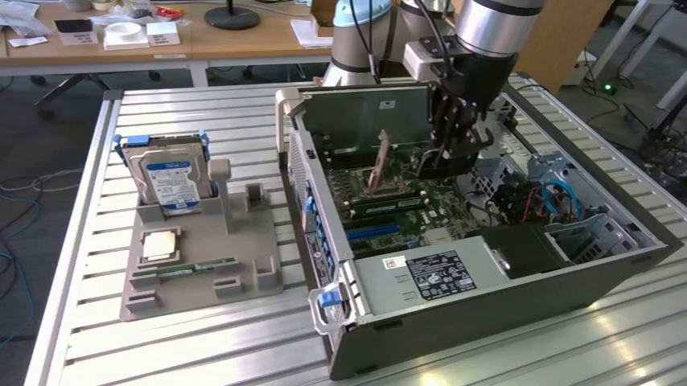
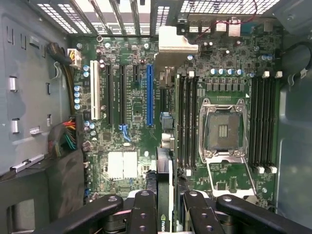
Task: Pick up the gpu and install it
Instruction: 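Insert the gpu into the slot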
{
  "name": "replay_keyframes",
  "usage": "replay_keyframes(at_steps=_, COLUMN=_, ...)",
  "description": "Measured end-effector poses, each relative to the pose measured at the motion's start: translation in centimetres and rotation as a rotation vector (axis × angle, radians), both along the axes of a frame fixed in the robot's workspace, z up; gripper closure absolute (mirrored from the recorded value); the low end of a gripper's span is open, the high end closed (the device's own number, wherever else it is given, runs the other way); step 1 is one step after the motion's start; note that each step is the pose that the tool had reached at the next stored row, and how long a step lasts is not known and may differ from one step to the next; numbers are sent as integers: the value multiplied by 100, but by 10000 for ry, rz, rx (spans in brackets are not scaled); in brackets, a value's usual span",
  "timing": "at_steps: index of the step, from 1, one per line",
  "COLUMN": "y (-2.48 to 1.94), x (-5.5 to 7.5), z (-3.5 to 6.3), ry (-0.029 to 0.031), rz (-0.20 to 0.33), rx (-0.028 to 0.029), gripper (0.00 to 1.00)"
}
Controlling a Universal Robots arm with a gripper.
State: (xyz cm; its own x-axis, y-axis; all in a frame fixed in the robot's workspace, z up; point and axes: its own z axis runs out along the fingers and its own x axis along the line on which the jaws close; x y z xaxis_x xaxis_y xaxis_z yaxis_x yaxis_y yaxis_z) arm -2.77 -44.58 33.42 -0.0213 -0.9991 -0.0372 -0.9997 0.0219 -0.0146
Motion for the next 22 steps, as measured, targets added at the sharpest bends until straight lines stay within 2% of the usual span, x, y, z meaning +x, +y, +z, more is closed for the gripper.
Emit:
replay_keyframes(at_steps=7, y=-6, x=-28, z=-83, ry=1, rz=2, rx=-3, gripper=74)
replay_keyframes(at_steps=12, y=-5, x=-32, z=-96, ry=0, rz=3, rx=-1, gripper=74)
replay_keyframes(at_steps=22, y=-5, x=-76, z=-186, ry=0, rz=2, rx=-3, gripper=74)
